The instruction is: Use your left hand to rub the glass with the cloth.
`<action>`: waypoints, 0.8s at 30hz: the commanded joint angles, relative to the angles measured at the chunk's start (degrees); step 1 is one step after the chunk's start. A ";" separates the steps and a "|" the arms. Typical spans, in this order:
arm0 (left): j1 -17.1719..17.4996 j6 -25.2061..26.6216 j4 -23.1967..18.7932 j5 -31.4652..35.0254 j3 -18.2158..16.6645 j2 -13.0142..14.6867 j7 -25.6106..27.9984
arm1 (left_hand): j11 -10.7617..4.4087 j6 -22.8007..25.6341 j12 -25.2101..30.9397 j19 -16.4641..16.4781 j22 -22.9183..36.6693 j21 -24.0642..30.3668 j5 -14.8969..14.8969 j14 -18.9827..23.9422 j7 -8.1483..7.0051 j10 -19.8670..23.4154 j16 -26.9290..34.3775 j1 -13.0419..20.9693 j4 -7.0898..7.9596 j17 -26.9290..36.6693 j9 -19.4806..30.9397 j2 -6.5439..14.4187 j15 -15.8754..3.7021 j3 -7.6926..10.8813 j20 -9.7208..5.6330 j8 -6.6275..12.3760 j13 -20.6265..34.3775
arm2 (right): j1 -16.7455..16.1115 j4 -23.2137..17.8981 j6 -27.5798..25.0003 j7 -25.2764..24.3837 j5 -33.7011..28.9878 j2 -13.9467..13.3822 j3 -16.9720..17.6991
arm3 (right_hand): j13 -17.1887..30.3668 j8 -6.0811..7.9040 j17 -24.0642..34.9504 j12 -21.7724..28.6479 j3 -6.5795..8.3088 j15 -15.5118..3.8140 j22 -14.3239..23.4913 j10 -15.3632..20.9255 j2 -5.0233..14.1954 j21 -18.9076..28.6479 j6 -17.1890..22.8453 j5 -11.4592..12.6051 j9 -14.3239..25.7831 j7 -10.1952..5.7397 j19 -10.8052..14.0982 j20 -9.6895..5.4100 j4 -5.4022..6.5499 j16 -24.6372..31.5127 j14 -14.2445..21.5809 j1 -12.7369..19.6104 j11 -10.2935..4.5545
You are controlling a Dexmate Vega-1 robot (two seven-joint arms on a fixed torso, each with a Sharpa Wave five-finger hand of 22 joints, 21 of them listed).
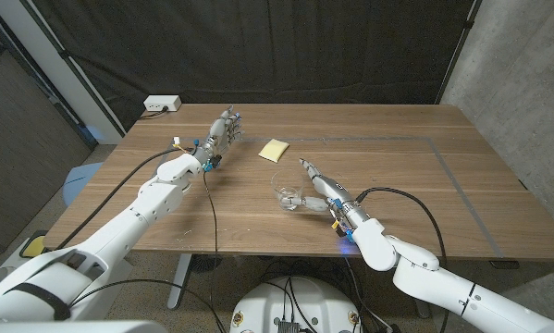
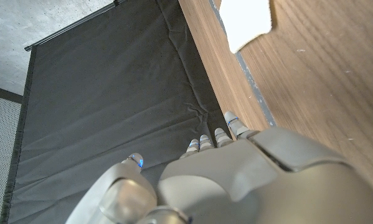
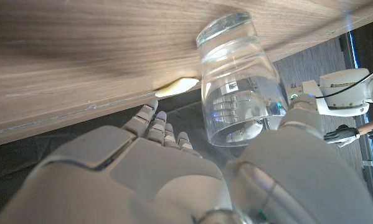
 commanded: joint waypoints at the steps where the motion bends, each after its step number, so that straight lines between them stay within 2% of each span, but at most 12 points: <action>1: -0.99 0.32 1.10 0.21 0.11 -0.24 -0.27 | 0.24 -12.20 -0.15 -8.14 0.32 -0.13 0.40 -12.14 0.20 -10.41 0.32 -0.07 0.11 0.06 0.26 5.53 -0.88 -0.27 -2.12 0.07 0.14 | 2.01 2.85 0.66 2.25 1.05 1.65 -1.82 | 0.19 -0.25 0.31 -0.43 -0.62 0.20 0.19 -1.68 0.06 -0.74 -6.62 0.56 0.24 -0.03 -2.42 -0.68 0.09 -0.33 -1.46 1.34 -1.08; 5: -1.40 0.41 1.63 0.31 0.24 -0.47 -0.53 | 0.22 -12.20 -0.15 -8.09 0.33 -0.17 0.44 -12.14 0.22 -10.39 0.31 -0.08 0.11 0.06 0.26 5.54 -0.87 -0.33 -2.13 0.07 0.14 | 2.68 4.70 2.21 2.08 1.83 2.74 -2.29 | 0.25 0.12 0.41 -0.38 -0.72 0.66 0.23 -2.09 0.45 -0.94 -6.32 0.71 0.34 -0.10 -3.31 -0.70 0.29 -0.35 -2.14 1.60 -0.61; 8: -1.66 0.43 2.06 0.36 0.28 -0.63 -0.68 | 0.17 -12.25 -0.17 -8.11 0.33 -0.22 0.47 -12.17 0.18 -10.42 0.30 -0.08 0.11 0.06 0.26 5.55 -0.90 -0.37 -2.13 0.04 0.14 | 3.28 6.50 4.62 2.11 3.45 3.61 -2.42 | 0.32 0.74 0.49 0.14 -0.36 1.21 0.25 -1.24 1.73 -0.53 -5.39 0.94 0.47 1.07 -2.65 -0.45 0.55 0.00 -1.81 2.28 0.57; 9: -1.72 0.40 2.20 0.37 0.26 -0.68 -0.73 | 0.18 -12.26 -0.17 -8.11 0.33 -0.23 0.48 -12.17 0.21 -10.42 0.30 -0.08 0.11 0.06 0.26 5.55 -0.87 -0.38 -2.11 0.04 0.14 | 3.48 7.02 5.36 2.12 3.83 3.82 -2.46 | 0.36 1.02 0.47 0.40 0.13 1.17 0.25 -0.85 2.78 -0.22 -5.10 1.14 0.54 1.08 -2.01 -0.43 0.52 0.15 -1.53 3.23 0.59; 13: -1.72 0.54 2.35 0.19 0.08 -0.68 -0.77 | 0.09 -12.26 -0.18 -8.04 0.34 -0.27 0.53 -12.14 0.18 -10.43 0.31 -0.08 0.10 0.06 0.26 5.56 -0.86 -0.45 -2.18 0.03 0.14 | 4.15 8.58 7.60 2.30 5.16 4.61 -2.55 | 0.39 1.12 0.41 0.55 0.76 0.86 0.21 -0.70 3.76 0.25 -5.21 1.48 0.58 1.30 -0.84 -0.62 0.29 0.12 -1.58 4.55 0.34; 18: -1.50 0.75 2.43 -0.11 -0.18 -0.57 -0.76 | 0.15 -12.25 -0.17 -8.05 0.34 -0.34 0.58 -12.13 0.12 -10.37 0.30 -0.07 0.08 0.06 0.26 5.55 -0.86 -0.53 -2.20 0.03 0.14 | 4.26 10.88 11.54 1.12 7.58 5.98 -2.12 | 0.42 1.83 0.20 1.40 1.95 0.28 0.05 1.10 5.07 1.11 -4.11 1.98 0.58 1.14 1.75 -2.39 -0.45 0.46 -0.17 7.86 -0.22; 19: -1.42 0.80 2.41 -0.20 -0.29 -0.52 -0.67 | 0.08 -12.27 -0.17 -8.05 0.34 -0.35 0.58 -12.13 0.13 -10.38 0.30 -0.07 0.08 0.06 0.26 5.54 -0.91 -0.54 -2.21 0.03 0.14 | 4.22 11.36 12.54 1.04 8.57 6.34 -1.94 | 0.42 2.23 0.16 1.59 2.13 0.22 0.02 1.55 5.19 1.17 -3.18 2.05 0.57 0.96 2.07 -2.58 -0.58 0.46 0.09 8.53 -0.26; 21: -1.39 0.76 2.43 -0.23 -0.35 -0.51 -0.67 | 0.11 -12.27 -0.18 -8.04 0.34 -0.36 0.59 -12.14 0.11 -10.40 0.29 -0.06 0.07 0.06 0.26 5.54 -0.93 -0.56 -2.23 0.03 0.14 | 4.21 11.55 12.89 1.02 8.83 6.49 -1.86 | 0.41 2.73 0.11 1.73 2.42 0.35 -0.03 1.90 5.36 0.99 -1.94 2.09 0.54 0.33 1.87 -1.65 -0.68 0.49 0.67 9.66 -0.51; 22: -1.37 0.64 2.53 -0.32 -0.44 -0.54 -0.72 | 0.13 -12.26 -0.19 -8.03 0.34 -0.38 0.60 -12.15 0.11 -10.41 0.29 -0.05 0.07 0.06 0.26 5.53 -0.94 -0.57 -2.24 0.03 0.14 | 4.23 11.90 13.45 1.36 9.84 6.76 -1.73 | 0.41 2.94 0.15 1.77 2.56 0.49 -0.03 1.97 5.57 0.74 -1.27 2.04 0.50 -0.71 1.33 -0.60 -0.56 0.42 0.69 10.06 -0.62; 23: -1.40 0.55 2.60 -0.29 -0.45 -0.52 -0.78 | 0.15 -12.25 -0.17 -8.01 0.34 -0.38 0.60 -12.15 0.07 -10.36 0.29 -0.05 0.06 0.06 0.26 5.52 -1.00 -0.58 -2.29 0.03 0.14 | 4.27 12.30 13.98 1.58 10.51 6.99 -1.66 | 0.40 3.17 0.25 1.89 2.75 0.51 0.00 2.21 6.08 0.56 -0.29 1.81 0.39 -3.03 0.96 -0.04 -0.19 0.36 0.71 10.25 -1.09; 24: -1.42 0.50 2.66 -0.31 -0.47 -0.53 -0.86 | 0.14 -12.25 -0.17 -8.05 0.34 -0.41 0.61 -12.16 0.12 -10.37 0.28 -0.04 0.05 0.06 0.26 5.51 -0.96 -0.60 -2.22 0.03 0.14 | 4.22 12.51 14.13 1.52 10.84 7.25 -1.59 | 0.39 3.38 0.29 1.92 2.85 0.62 0.01 2.27 6.35 0.37 0.46 1.66 0.33 -3.74 0.48 0.39 -0.02 0.27 0.50 10.28 -1.31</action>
